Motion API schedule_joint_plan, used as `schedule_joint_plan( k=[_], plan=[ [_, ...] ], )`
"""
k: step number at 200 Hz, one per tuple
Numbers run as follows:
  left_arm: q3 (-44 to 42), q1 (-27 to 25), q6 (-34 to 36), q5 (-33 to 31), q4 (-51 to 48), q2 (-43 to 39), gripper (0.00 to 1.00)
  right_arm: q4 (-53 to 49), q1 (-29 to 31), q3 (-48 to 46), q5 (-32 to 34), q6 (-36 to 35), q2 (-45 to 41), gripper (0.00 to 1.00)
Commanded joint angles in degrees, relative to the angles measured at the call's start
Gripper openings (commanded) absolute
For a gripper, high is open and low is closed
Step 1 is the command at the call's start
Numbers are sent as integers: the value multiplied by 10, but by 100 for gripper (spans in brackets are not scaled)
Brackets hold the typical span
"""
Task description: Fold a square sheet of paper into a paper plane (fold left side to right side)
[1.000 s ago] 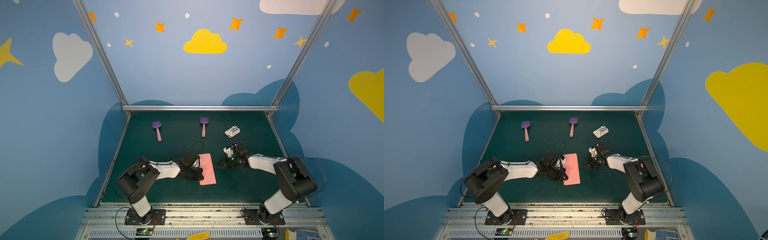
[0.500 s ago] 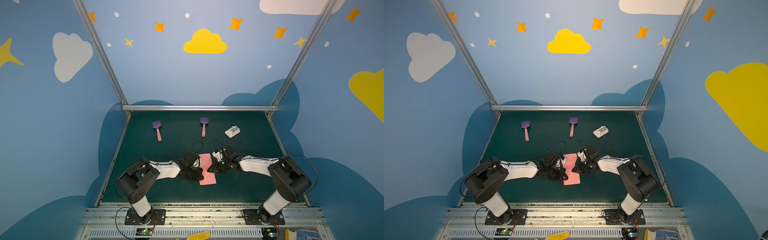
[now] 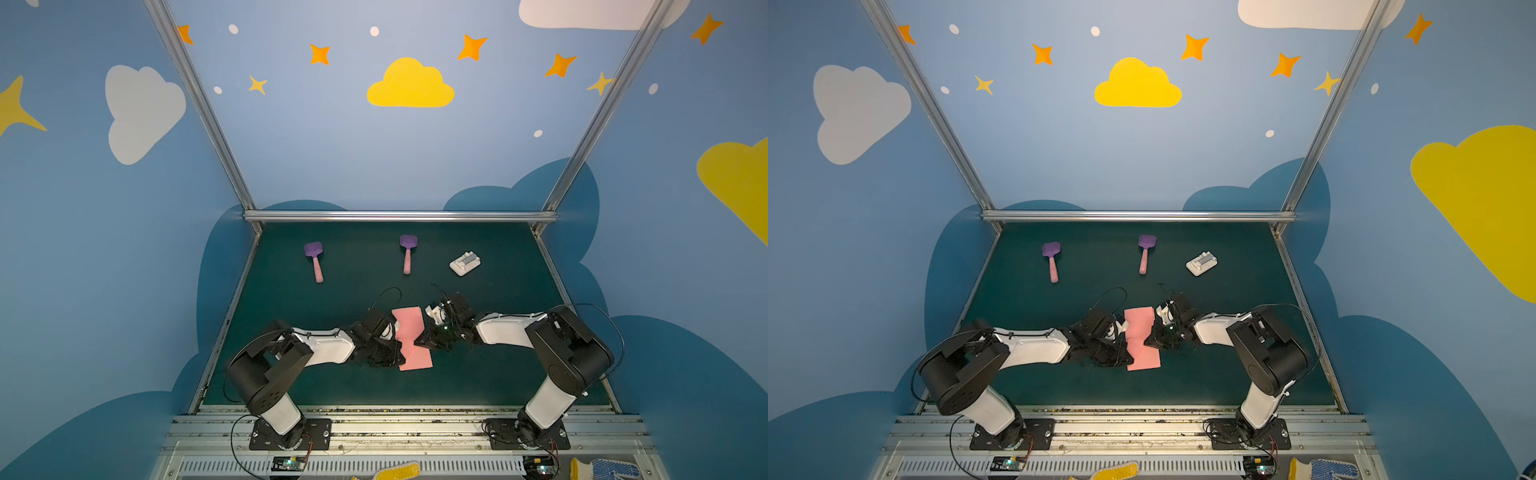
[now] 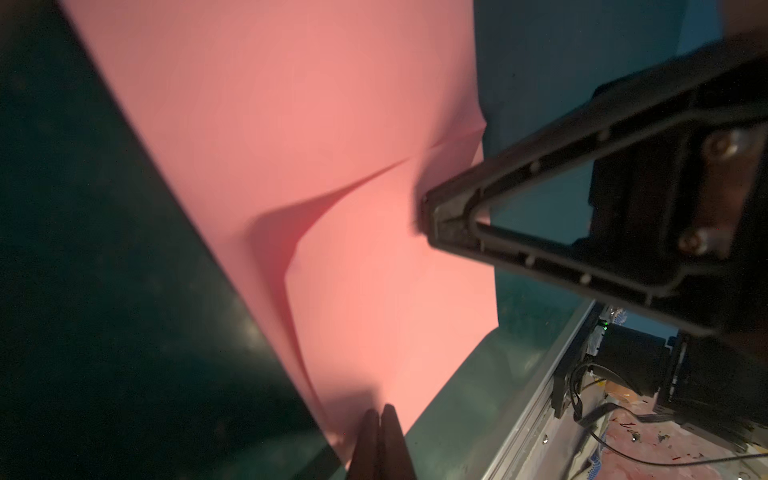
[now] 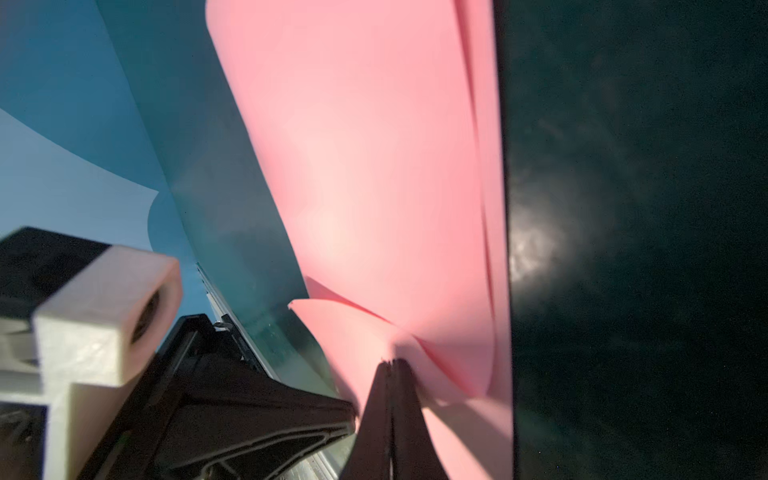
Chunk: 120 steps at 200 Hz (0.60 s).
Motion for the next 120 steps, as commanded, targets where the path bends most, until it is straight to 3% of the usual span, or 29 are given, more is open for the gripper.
schedule_joint_plan(
  k=[1, 65, 120],
  plan=[
    [-47, -8, -26, 0, -42, -24, 4, -18, 0, -19, 46, 11, 14, 0],
    [-35, -7, -113, -43, -84, -160, 4, -19, 4, -19, 47, 15, 24, 0],
    [70, -9, -154, -47, -75, -76, 4, -13, 5, -32, 45, 14, 36, 0]
  ],
)
